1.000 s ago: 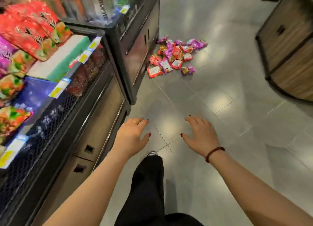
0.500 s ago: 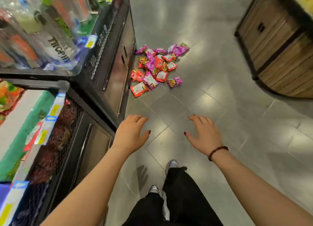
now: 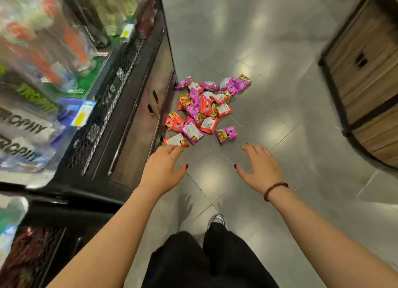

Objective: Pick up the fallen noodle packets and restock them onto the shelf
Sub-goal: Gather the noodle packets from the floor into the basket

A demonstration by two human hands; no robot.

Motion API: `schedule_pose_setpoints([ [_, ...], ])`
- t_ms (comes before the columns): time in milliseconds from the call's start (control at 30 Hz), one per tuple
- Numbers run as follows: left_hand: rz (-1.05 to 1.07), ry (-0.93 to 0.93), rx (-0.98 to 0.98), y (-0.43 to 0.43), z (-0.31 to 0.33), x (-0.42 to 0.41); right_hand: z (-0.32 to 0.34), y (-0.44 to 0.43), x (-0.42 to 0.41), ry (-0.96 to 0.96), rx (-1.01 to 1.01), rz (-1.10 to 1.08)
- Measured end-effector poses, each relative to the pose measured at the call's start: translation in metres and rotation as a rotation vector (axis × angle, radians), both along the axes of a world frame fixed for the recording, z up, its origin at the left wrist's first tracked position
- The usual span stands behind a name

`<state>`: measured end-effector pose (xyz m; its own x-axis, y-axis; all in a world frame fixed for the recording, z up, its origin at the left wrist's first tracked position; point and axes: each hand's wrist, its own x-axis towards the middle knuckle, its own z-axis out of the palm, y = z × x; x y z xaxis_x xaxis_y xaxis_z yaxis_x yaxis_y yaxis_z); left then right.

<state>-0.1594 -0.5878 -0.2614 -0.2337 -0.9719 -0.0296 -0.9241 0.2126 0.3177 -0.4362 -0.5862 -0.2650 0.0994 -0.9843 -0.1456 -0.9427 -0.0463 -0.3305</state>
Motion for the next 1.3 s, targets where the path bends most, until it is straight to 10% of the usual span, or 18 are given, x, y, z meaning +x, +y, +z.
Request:
schedule_pose_setpoints([
  [867, -0.06, 0.005, 0.213, -0.439, -0.076, -0.079, -0.072, -0.394, -0.073, -0.099, 0.257, -0.123],
  [1300, 0.343, 0.22, 0.492, -0.559, -0.308, -0.129, -0.278, -0.516, -0.106, -0.501, 0.613, -0.551],
])
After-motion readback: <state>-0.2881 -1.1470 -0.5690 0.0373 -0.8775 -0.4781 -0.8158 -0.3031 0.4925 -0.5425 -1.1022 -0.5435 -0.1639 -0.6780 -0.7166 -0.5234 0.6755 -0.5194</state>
